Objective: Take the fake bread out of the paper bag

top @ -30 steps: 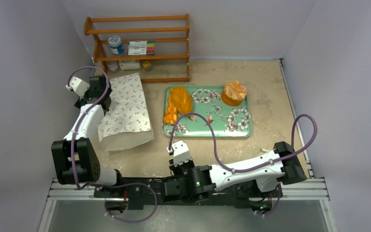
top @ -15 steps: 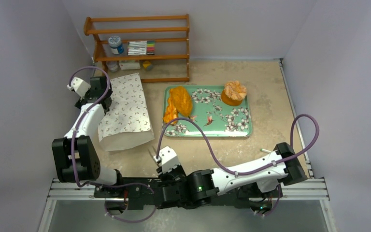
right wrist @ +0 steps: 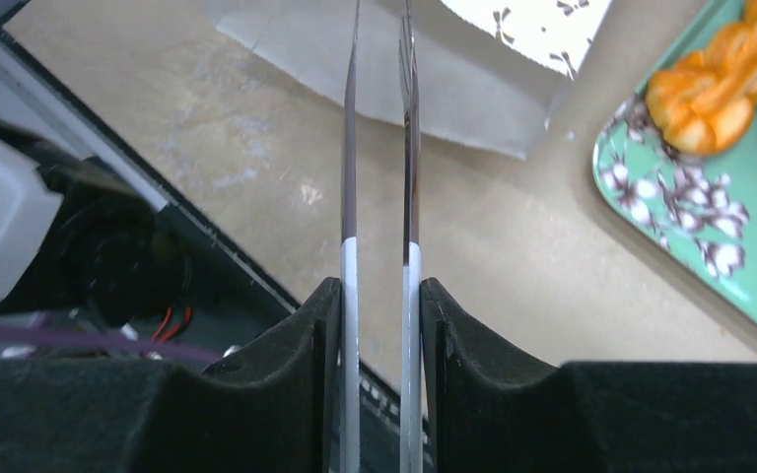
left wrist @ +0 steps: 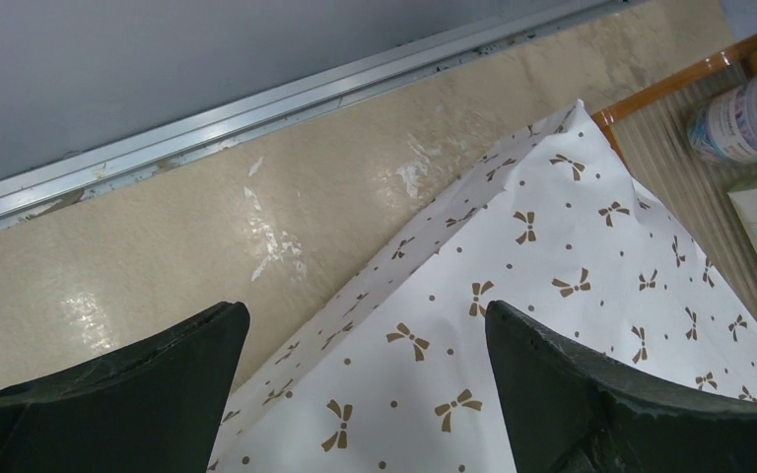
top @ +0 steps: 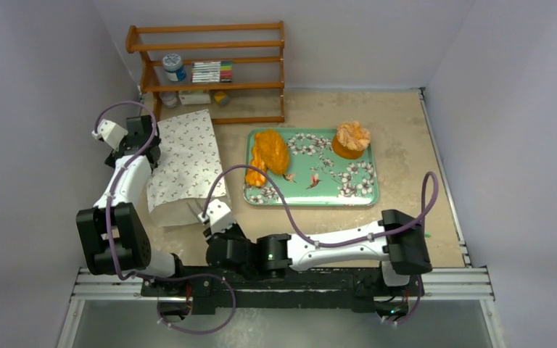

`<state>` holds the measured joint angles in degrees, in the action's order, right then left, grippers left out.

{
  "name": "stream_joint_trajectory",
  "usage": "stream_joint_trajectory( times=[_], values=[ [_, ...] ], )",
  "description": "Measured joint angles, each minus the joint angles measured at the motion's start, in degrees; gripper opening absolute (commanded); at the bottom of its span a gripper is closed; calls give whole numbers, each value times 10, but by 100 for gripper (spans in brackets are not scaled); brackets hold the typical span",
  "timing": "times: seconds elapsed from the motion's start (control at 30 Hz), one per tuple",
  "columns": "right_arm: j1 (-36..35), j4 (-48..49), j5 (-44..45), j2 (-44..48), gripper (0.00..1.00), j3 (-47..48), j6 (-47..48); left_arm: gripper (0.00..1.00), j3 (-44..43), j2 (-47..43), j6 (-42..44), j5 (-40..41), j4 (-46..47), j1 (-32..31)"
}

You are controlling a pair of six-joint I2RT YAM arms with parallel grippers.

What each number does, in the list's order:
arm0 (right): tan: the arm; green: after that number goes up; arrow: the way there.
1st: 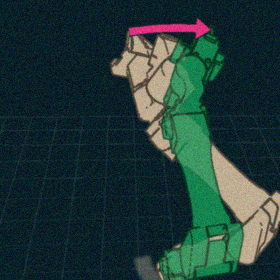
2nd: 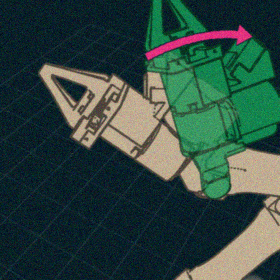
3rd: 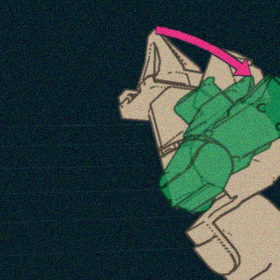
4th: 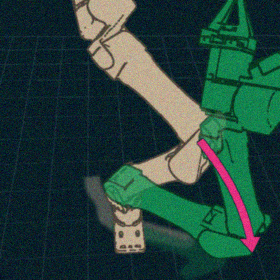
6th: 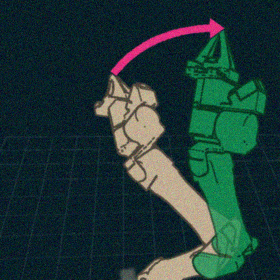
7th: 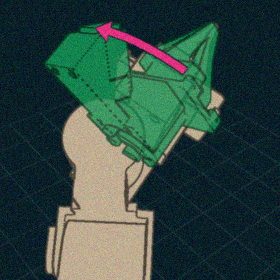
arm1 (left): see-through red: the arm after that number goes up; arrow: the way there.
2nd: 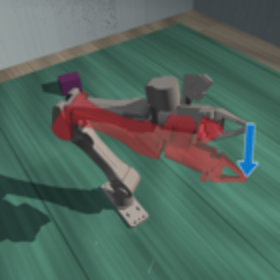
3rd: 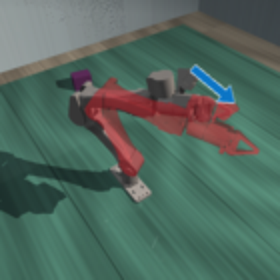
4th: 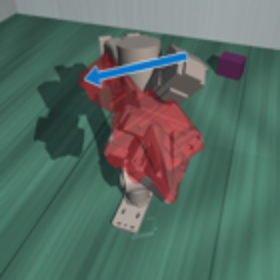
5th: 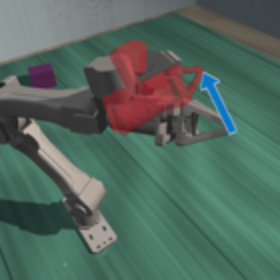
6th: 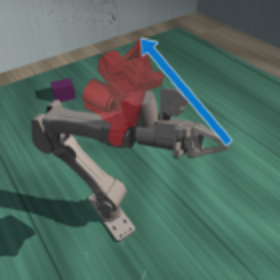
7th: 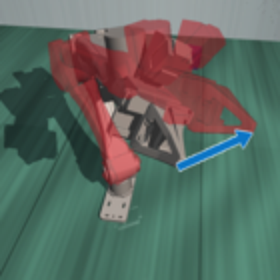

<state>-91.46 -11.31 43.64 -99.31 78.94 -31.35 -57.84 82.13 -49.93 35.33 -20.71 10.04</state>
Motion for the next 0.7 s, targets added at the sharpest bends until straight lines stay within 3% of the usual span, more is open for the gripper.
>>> stream_joint_trajectory(
  times=[0.7],
  values=[
    [98, 267, -41, -222, 39, 54, 156, 92, -9, 21, -5, -24, 2, 18]
  ],
)
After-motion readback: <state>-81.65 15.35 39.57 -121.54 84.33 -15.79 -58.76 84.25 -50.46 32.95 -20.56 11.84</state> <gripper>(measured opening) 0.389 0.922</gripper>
